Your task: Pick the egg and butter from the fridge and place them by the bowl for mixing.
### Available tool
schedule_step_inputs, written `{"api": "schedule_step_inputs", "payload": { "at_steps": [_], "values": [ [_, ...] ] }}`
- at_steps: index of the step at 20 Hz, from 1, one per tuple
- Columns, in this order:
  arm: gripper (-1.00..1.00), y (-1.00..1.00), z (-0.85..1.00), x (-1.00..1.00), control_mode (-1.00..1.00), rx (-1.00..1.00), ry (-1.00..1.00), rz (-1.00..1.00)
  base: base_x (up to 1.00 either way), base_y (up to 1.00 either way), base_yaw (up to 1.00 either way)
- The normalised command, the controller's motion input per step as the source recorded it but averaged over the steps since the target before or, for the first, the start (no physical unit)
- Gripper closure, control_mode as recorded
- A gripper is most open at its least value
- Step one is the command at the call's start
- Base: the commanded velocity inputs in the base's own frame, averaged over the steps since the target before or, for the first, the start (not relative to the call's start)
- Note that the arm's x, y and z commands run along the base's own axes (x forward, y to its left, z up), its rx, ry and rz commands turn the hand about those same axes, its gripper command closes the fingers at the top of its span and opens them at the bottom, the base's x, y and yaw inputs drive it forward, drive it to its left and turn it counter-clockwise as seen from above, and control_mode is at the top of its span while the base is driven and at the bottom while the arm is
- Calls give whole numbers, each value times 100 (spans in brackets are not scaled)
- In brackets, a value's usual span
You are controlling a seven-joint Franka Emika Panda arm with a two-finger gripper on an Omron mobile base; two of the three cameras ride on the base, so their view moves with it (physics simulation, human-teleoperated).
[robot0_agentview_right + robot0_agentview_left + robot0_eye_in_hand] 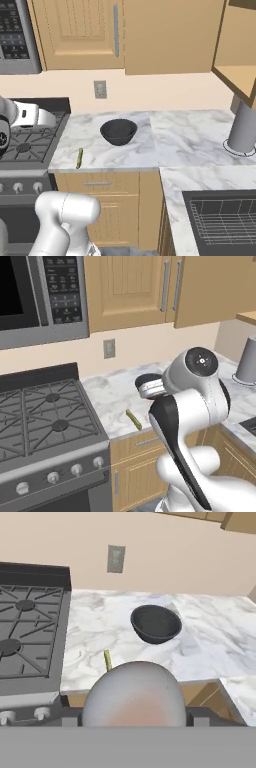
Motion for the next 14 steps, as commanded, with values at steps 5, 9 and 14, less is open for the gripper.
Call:
{"api": "schedule_step_inputs", "payload": {
  "at_steps": [5,9,14],
  "values": [
    [100,-10,0,25,-100,1,0,5,13,0,0],
    [100,-14,-1,32,-100,6,5,15,0,0,0],
    [100,-17,-8,41,-100,7,13,15,0,0,0]
  ]
}}
